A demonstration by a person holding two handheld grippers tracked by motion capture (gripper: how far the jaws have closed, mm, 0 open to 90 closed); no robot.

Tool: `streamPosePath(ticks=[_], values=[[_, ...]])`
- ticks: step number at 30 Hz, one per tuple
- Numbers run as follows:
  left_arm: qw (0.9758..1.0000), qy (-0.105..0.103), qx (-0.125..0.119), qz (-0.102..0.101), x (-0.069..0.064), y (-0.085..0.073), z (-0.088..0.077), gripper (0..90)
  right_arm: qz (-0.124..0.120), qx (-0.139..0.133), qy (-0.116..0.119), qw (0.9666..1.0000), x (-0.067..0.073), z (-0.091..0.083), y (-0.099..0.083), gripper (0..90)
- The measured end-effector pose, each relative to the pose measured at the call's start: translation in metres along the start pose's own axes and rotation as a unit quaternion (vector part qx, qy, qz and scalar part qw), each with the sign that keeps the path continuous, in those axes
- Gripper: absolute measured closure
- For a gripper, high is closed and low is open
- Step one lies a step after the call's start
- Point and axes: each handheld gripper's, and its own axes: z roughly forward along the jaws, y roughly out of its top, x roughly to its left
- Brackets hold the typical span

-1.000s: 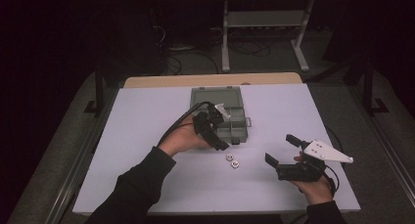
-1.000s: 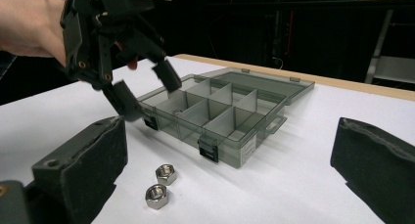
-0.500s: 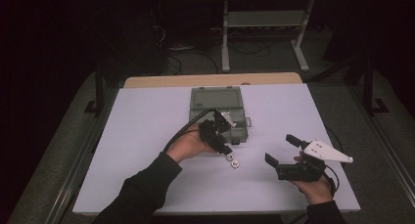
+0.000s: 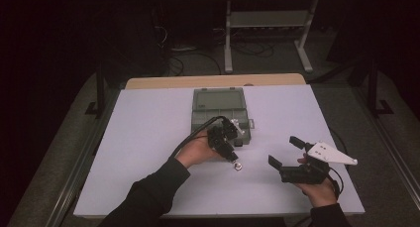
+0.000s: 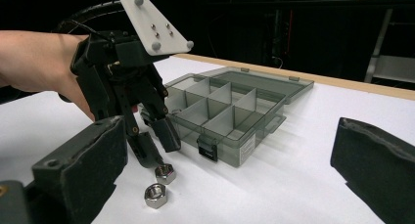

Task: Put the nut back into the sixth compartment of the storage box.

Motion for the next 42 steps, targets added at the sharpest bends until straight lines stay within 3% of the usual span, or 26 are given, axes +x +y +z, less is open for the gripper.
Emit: streamPosePath(ticks=[15, 42], values=[[0.9997, -0.009, 0.020, -0.010, 0.002, -0.002, 0.014, 64.7, 0.000, 0.000, 0.000, 1.0000, 0.000, 0.000, 0.000, 0.0], [0.9993, 0.001, 0.036, -0.009, 0.000, -0.001, 0.018, 70.3, -0.001, 0.000, 0.000, 1.0000, 0.000, 0.000, 0.000, 0.0]])
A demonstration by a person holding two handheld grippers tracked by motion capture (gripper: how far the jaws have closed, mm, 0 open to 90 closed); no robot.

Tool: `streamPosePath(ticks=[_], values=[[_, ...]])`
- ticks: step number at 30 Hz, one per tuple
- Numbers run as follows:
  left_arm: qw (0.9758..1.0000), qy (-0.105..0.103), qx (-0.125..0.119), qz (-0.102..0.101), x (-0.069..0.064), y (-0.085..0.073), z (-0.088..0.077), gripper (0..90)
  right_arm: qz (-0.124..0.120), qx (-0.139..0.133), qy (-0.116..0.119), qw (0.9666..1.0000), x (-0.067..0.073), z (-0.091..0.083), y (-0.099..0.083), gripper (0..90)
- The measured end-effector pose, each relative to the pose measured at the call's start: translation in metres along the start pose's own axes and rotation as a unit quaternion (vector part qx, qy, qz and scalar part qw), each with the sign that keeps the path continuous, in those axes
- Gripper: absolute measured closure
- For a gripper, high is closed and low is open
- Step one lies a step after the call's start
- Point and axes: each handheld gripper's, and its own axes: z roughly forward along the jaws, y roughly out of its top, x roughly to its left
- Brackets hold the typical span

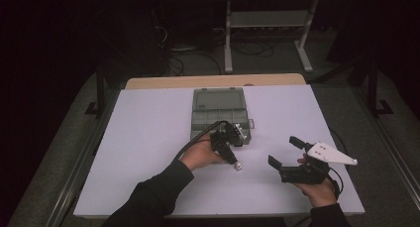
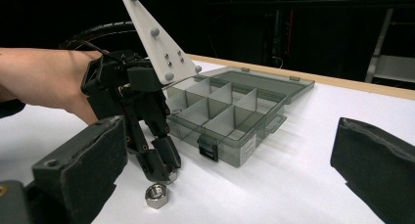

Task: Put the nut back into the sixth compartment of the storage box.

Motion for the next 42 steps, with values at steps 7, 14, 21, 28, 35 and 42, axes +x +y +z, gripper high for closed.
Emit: streamPosePath(ticks=[7, 14, 21, 28, 35, 42], values=[[0.9999, -0.006, -0.006, -0.009, 0.002, -0.001, -0.002, 70.9, 0.002, 0.000, 0.000, 1.0000, 0.000, 0.000, 0.000, 0.0], [1.0000, -0.006, -0.004, -0.005, 0.002, -0.001, -0.004, 70.9, 0.002, 0.000, 0.000, 1.0000, 0.000, 0.000, 0.000, 0.0], [0.9999, -0.010, -0.009, -0.008, 0.002, -0.001, -0.009, 70.9, 0.001, 0.001, 0.000, 1.0000, 0.000, 0.000, 0.000, 0.0], [0.9997, -0.012, -0.020, -0.007, 0.003, -0.003, -0.019, 70.9, 0.001, 0.001, 0.000, 1.0000, 0.000, 0.000, 0.000, 0.0], [0.9995, -0.009, -0.030, -0.006, 0.003, -0.002, -0.032, 70.9, 0.002, 0.001, 0.000, 1.0000, 0.000, 0.000, 0.000, 0.0], [0.9992, 0.000, -0.039, -0.008, 0.005, -0.002, -0.050, 70.9, 0.002, 0.000, -0.001, 1.0000, 0.000, 0.000, 0.000, 0.0]])
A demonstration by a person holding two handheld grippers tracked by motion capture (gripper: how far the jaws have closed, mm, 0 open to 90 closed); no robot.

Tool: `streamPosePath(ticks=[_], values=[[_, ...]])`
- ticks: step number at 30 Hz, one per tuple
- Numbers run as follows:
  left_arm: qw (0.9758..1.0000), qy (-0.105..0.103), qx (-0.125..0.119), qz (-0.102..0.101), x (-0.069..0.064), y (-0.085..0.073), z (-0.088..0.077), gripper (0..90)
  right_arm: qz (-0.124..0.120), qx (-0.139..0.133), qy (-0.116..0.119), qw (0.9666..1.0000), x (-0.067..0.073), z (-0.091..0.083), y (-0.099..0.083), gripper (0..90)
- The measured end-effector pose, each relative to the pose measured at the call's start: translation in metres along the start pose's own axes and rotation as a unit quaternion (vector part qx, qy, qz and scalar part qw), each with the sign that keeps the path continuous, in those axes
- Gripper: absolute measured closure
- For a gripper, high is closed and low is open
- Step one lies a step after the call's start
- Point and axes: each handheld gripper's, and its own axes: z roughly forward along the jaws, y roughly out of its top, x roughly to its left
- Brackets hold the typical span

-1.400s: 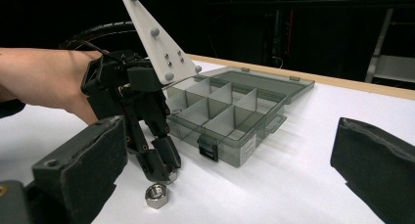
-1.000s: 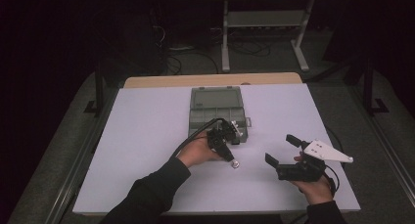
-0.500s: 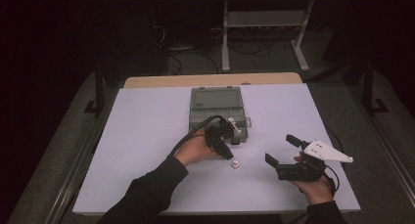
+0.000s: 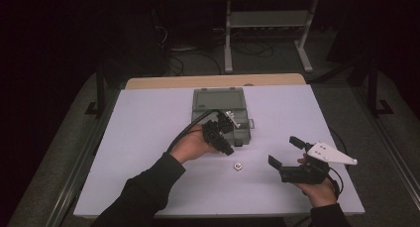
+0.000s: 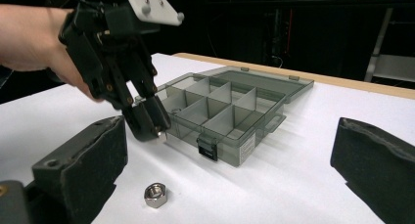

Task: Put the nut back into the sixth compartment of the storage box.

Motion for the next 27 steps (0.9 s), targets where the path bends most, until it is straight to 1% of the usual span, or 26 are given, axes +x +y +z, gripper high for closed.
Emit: streamPosePath(ticks=[4, 13, 16, 18, 22, 27], values=[[1.0000, 0.007, -0.006, -0.001, 0.003, 0.001, -0.011, 70.9, 0.000, 0.000, -0.001, 1.0000, 0.000, 0.000, 0.000, 0.0], [0.9996, 0.017, -0.017, -0.014, 0.012, 0.000, -0.030, 70.9, 0.000, 0.000, 0.000, 1.0000, -0.001, 0.000, 0.000, 0.0], [0.9994, 0.022, -0.019, -0.016, 0.016, -0.001, -0.034, 70.9, 0.001, 0.000, 0.000, 1.0000, 0.000, 0.000, 0.000, 0.0], [0.9994, 0.022, -0.021, -0.019, 0.019, -0.001, -0.036, 70.9, 0.001, 0.001, 0.000, 1.0000, 0.000, 0.000, 0.000, 0.0], [0.9990, 0.025, -0.025, -0.027, 0.024, -0.003, -0.040, 70.9, 0.001, 0.001, 0.000, 1.0000, 0.000, 0.000, 0.000, 0.0], [0.9981, 0.036, -0.026, -0.043, 0.032, -0.005, -0.039, 70.9, 0.000, 0.000, 0.000, 1.0000, 0.000, 0.000, 0.000, 0.0]])
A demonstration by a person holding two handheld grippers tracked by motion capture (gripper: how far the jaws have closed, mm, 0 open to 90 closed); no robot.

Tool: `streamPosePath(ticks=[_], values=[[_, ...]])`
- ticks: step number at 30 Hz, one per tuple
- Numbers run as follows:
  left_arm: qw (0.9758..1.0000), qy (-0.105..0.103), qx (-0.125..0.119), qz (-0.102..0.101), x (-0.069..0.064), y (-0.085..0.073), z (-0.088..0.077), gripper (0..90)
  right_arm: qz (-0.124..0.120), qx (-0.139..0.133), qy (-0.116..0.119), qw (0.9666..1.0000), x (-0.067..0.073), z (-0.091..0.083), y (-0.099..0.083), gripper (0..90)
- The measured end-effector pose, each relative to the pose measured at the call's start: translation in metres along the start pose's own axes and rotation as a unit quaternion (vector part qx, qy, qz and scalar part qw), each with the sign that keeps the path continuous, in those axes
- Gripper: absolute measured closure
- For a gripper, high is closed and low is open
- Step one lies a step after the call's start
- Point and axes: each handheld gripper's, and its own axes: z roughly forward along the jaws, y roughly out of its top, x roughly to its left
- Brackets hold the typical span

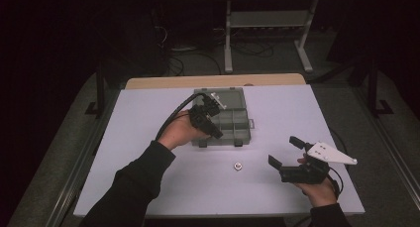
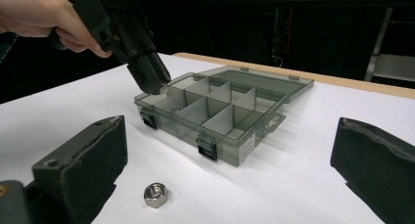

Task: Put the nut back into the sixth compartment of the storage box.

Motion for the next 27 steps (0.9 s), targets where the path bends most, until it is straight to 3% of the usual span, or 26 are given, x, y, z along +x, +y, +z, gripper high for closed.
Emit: streamPosePath(ticks=[17, 27], values=[[0.9991, 0.027, 0.013, -0.030, 0.025, -0.001, 0.015, 70.9, 0.001, -0.001, 0.000, 1.0000, 0.000, 0.000, 0.000, 0.0], [0.9985, 0.040, 0.023, -0.030, 0.032, -0.003, 0.025, 70.8, 0.000, 0.000, 0.000, 1.0000, 0.000, -0.001, 0.000, 0.0]])
